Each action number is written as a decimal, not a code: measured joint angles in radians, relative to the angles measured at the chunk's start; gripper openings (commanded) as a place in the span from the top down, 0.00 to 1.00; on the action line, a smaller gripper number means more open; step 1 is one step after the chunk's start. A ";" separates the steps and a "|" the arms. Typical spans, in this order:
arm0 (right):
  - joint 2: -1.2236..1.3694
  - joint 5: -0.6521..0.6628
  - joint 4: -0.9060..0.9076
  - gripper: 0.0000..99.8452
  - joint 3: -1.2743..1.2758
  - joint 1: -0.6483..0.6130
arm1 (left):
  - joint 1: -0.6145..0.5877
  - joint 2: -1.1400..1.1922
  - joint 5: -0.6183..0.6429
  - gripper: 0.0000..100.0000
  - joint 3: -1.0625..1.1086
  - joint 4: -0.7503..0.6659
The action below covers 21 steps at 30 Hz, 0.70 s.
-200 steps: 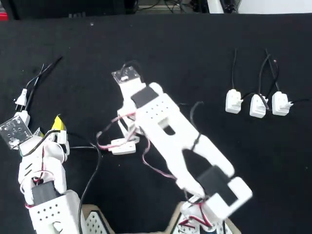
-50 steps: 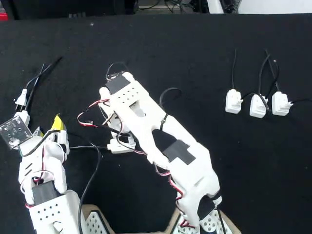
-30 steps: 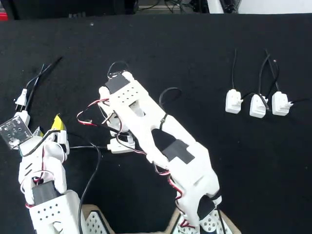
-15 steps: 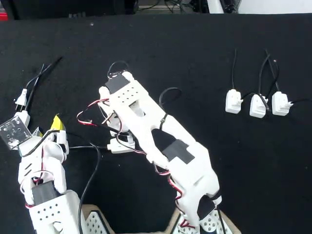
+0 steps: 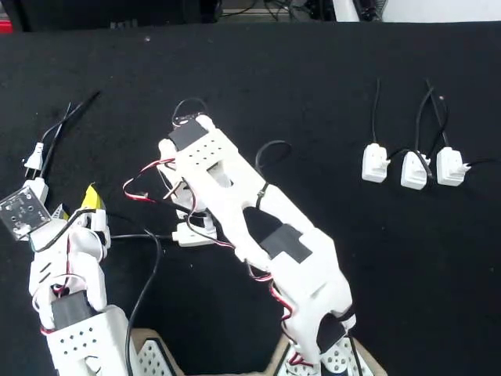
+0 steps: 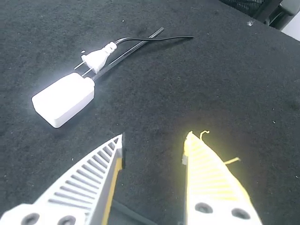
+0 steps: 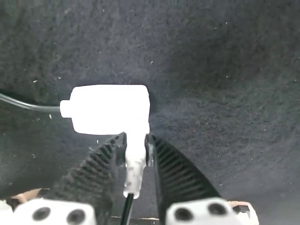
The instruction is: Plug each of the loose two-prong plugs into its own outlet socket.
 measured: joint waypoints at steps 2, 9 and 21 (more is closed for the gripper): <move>0.002 0.000 -0.002 0.99 0.000 0.000 | 0.000 0.000 0.000 0.79 0.000 0.000; 0.002 0.000 -0.005 0.99 0.000 0.000 | 0.000 0.000 0.000 0.79 0.000 0.000; 0.130 0.000 0.009 0.99 -0.098 -0.002 | 0.000 0.000 0.000 0.79 0.000 0.000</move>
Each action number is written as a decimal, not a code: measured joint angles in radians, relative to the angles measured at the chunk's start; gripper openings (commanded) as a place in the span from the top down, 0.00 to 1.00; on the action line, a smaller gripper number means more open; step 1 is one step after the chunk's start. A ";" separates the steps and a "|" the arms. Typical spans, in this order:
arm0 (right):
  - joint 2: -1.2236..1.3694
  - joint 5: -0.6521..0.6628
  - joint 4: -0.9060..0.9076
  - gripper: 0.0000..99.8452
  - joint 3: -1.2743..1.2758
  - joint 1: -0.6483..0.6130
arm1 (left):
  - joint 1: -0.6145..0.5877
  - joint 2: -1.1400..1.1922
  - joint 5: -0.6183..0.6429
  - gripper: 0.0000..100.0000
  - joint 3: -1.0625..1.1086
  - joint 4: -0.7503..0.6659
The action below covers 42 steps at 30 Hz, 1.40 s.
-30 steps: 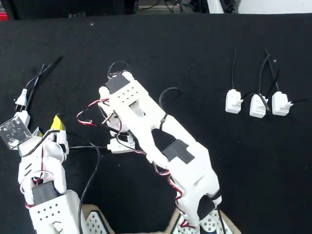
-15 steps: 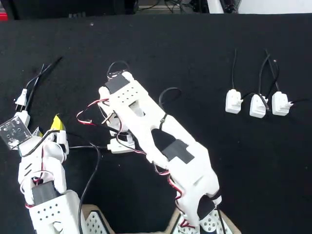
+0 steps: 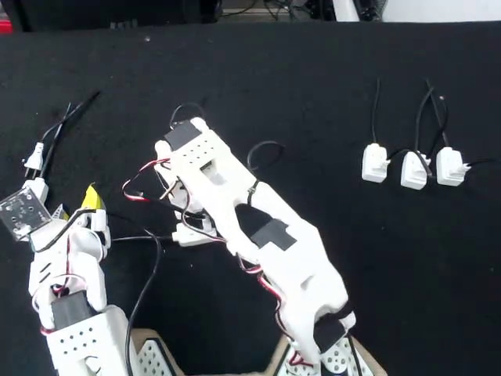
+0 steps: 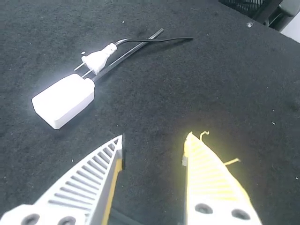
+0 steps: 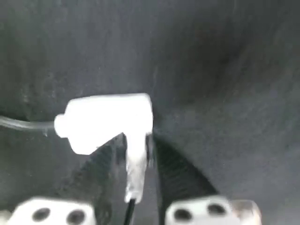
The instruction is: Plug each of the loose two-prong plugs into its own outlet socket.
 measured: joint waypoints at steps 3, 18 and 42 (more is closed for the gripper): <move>0.000 0.000 0.000 0.99 -0.002 0.000 | 0.000 0.000 0.000 0.79 0.000 0.000; 0.000 0.341 0.000 0.98 0.011 0.038 | 0.000 0.000 0.000 0.79 0.000 0.000; -0.620 0.987 -0.012 0.77 0.308 -0.017 | -0.012 0.000 -0.002 0.79 0.000 0.000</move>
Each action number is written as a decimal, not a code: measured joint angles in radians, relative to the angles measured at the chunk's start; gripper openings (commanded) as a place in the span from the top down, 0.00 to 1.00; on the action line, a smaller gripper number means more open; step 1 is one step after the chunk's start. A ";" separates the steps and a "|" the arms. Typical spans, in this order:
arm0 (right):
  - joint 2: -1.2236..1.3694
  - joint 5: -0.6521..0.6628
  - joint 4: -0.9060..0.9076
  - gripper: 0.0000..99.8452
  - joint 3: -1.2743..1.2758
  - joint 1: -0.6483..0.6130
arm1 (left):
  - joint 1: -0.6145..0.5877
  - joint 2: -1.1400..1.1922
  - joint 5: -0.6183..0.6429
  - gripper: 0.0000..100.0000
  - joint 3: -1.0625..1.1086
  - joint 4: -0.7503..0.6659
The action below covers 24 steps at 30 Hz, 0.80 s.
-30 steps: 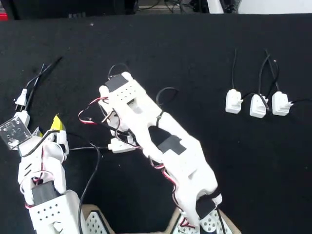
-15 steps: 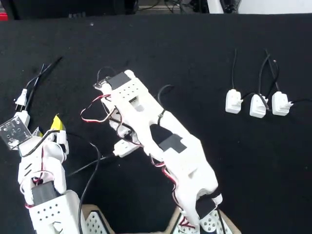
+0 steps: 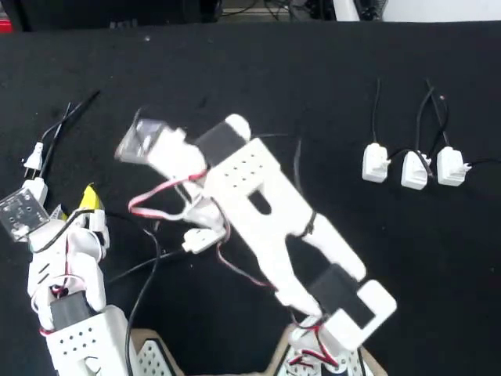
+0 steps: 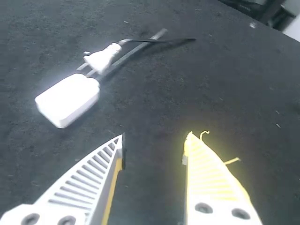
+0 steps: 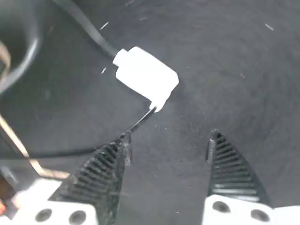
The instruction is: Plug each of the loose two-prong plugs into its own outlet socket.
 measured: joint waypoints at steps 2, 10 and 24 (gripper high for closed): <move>-0.025 0.117 -0.020 0.77 0.055 -0.012 | -0.041 0.000 0.000 0.79 0.000 -0.014; -0.130 0.276 -0.058 0.77 -0.040 -0.028 | -0.143 0.000 0.054 0.79 0.000 -0.034; -0.408 0.635 -0.029 0.58 0.292 -0.028 | -0.152 0.000 0.069 0.79 0.000 -0.034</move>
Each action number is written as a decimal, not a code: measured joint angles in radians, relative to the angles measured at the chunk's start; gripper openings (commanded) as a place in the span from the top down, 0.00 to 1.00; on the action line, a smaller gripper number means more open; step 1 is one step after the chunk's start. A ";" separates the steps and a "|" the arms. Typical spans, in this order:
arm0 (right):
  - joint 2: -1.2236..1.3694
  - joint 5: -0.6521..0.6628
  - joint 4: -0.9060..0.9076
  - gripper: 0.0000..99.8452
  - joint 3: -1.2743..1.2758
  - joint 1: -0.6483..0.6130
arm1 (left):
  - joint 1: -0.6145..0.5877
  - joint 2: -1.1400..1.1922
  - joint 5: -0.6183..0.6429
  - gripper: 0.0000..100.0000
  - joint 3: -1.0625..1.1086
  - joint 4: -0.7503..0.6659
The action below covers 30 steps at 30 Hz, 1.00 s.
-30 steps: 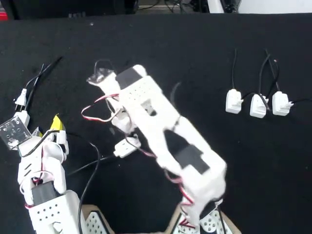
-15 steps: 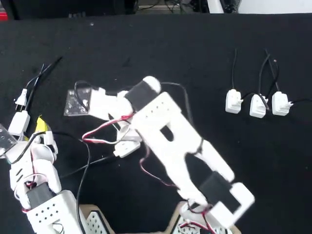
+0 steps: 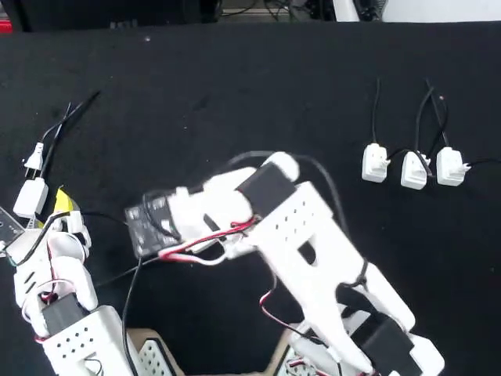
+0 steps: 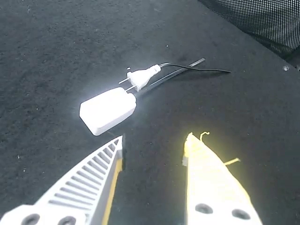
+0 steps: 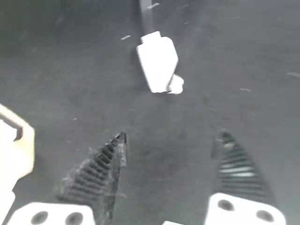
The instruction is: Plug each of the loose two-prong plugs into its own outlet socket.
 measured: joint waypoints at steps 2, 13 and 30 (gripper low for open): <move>-0.002 0.031 -0.061 0.56 0.109 0.000 | -0.003 0.000 0.002 0.79 0.000 0.000; -0.002 0.054 -0.571 0.58 0.542 0.000 | -0.098 0.000 0.006 0.79 -0.002 0.000; 0.318 0.054 -0.557 0.58 0.382 -0.048 | -0.098 0.000 0.006 0.79 -0.002 0.000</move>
